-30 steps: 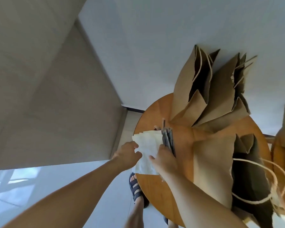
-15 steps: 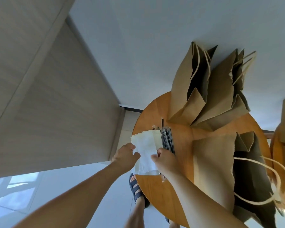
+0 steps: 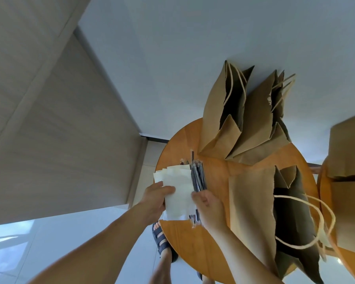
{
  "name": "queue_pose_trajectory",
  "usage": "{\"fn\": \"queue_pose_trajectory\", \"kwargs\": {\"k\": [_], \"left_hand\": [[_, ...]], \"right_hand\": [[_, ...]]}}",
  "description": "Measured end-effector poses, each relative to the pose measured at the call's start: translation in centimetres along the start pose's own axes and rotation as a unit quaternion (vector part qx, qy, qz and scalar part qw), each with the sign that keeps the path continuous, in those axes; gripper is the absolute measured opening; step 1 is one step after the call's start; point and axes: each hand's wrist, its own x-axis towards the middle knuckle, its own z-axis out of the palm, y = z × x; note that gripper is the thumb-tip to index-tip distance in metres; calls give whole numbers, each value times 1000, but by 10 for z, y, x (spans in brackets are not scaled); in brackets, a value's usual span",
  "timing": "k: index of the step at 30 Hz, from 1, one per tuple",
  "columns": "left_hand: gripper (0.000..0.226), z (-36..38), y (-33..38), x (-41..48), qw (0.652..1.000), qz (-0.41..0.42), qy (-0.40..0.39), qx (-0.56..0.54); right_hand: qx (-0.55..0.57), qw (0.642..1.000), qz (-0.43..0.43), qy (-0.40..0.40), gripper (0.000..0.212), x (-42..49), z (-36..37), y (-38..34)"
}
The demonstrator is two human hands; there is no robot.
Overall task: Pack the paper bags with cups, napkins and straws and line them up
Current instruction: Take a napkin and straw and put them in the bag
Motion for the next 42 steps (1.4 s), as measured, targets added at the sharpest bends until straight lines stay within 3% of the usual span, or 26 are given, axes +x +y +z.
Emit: {"fn": "queue_pose_trajectory", "kwargs": {"k": [3, 6, 9, 18, 21, 27, 34, 38, 40, 42], "left_hand": [[39, 0, 1, 0, 1000, -16, -19, 14], [37, -1, 1, 1, 1000, -16, -17, 18], [37, -2, 0, 1, 999, -5, 12, 34], [31, 9, 5, -4, 996, 32, 52, 71], [32, 17, 10, -13, 992, 63, 61, 96], [33, 38, 38, -44, 978, 138, 36, 149], [31, 64, 62, -94, 971, 210, -25, 113], [29, 78, 63, -122, 955, 267, -17, 126], [27, 86, 68, -136, 949, 290, -12, 124], [20, 94, 76, -152, 942, 314, -21, 116]], "right_hand": [[-146, 984, 36, 95, 12, 17, 4, 18], [-274, 956, 84, 68, 30, 31, 8, 30], [-348, 933, 75, 46, 26, 39, 8, 37], [-383, 919, 59, 69, 25, 35, -10, 22], [-359, 928, 31, 94, 24, 24, -22, 1], [-160, 975, -128, 90, 6, -18, -32, -70], [-147, 973, -172, 55, 14, -45, -58, -115], [-122, 969, -208, 56, 22, -64, -80, -134], [-103, 968, -215, 77, 14, -75, -95, -145], [-45, 968, -218, 116, 26, -83, -115, -157]]}}
